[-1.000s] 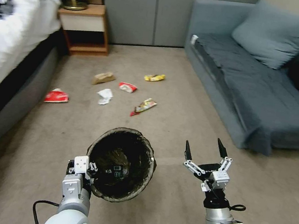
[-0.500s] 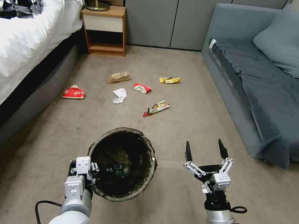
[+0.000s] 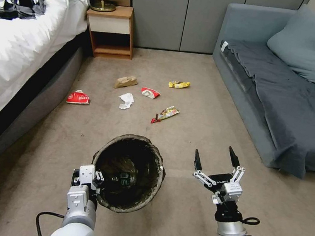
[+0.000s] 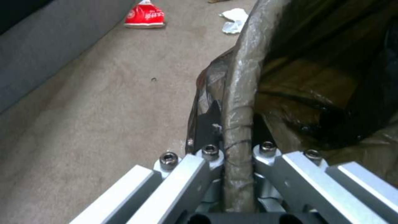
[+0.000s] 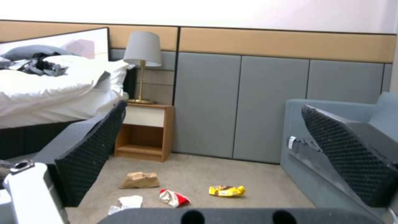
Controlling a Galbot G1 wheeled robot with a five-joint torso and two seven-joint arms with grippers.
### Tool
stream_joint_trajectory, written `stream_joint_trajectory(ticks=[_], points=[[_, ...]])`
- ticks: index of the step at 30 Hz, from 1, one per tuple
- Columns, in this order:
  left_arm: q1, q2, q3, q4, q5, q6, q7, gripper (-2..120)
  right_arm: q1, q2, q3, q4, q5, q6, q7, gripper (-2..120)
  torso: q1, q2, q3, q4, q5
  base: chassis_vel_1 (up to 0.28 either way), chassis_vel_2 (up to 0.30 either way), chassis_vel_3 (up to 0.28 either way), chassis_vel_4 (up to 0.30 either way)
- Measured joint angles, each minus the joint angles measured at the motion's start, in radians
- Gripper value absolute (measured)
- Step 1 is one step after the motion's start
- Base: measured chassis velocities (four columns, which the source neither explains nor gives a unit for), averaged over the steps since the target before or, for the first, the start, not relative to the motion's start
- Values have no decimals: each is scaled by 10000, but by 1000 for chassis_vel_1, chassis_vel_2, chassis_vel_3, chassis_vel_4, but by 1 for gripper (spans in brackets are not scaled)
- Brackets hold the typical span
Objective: Pick up the trash bin, then pick up the garbage from the floor and place it into the trash bin.
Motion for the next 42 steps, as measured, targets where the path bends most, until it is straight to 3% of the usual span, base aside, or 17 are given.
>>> stream_joint_trajectory(ticks=[16, 38, 39, 42], points=[[-63, 55, -76, -107, -94, 38, 0, 0, 98, -47, -26, -28, 23, 42, -331, 100, 0, 0, 0, 0, 3, -180, 182, 176, -172], [-189, 58, -138, -94, -151, 55, -1, 0, 113, -50, -63, -52, 237, 110, -563, 100, 0, 0, 1, 1, 3, -352, 350, 346, -351], [-185, 58, -149, -94, -153, 55, -3, 0, 116, -47, -76, -51, 311, 163, -604, 100, 1, 0, 1, 1, -9, -318, 354, 296, -306], [-182, 58, -156, -94, -157, 55, -2, 0, 140, -47, -87, -51, 429, 265, -728, 100, 2, -1, 3, 1, 4, -271, 268, 282, -286]])
